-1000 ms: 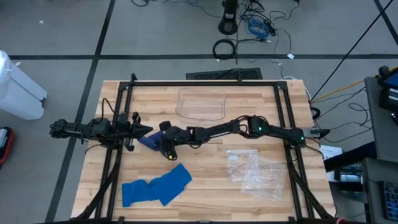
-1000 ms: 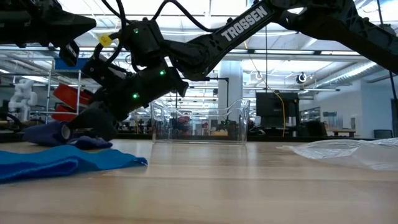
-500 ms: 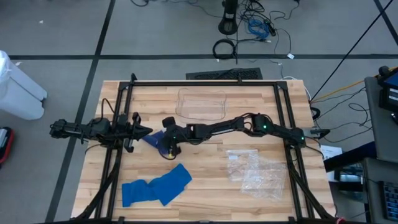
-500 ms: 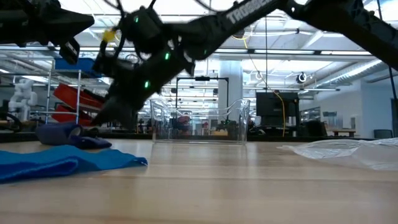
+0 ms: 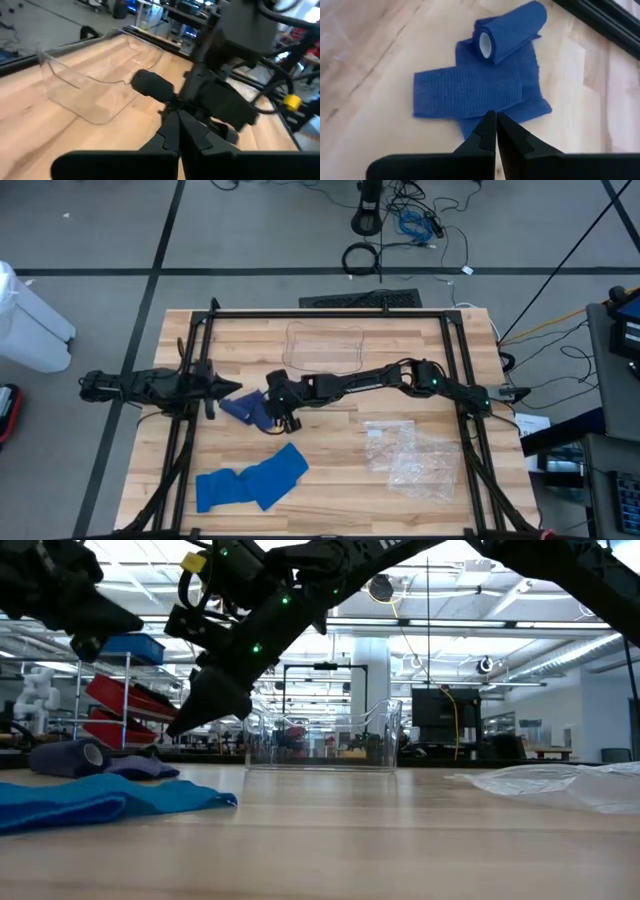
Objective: Roll bandage
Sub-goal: Roll the purple bandage
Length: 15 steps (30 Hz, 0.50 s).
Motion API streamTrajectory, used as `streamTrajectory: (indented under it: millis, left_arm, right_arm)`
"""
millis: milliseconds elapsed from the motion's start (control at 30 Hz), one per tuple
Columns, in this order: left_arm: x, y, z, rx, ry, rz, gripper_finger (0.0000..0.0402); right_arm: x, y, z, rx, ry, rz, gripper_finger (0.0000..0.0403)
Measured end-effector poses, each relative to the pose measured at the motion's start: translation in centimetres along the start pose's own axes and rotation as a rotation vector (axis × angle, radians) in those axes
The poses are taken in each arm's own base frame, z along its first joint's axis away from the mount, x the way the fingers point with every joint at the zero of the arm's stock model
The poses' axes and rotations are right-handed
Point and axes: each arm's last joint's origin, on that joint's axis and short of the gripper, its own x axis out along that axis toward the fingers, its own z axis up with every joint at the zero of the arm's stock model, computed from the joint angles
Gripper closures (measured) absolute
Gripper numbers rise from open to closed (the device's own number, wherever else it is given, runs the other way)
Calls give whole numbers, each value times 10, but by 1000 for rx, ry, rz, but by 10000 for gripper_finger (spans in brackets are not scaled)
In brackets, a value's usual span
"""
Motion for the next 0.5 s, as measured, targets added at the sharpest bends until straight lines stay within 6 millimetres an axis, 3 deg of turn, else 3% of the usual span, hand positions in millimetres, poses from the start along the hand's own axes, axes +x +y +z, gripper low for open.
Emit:
streamTrajectory:
  millis: [167, 333, 500]
  left_arm:
    - [1, 1, -3, -182, 39, 22, 401]
    - [5, 5, -18, -375, 201, 119, 401]
    - [13, 1, -24, -457, 347, 108, 401]
  right_arm:
    - [0, 2, 0, 22, -3, 31, 403]
    - [-1, 1, 0, 39, -2, 27, 403]
    - [-15, -8, 8, 41, -36, 17, 403]
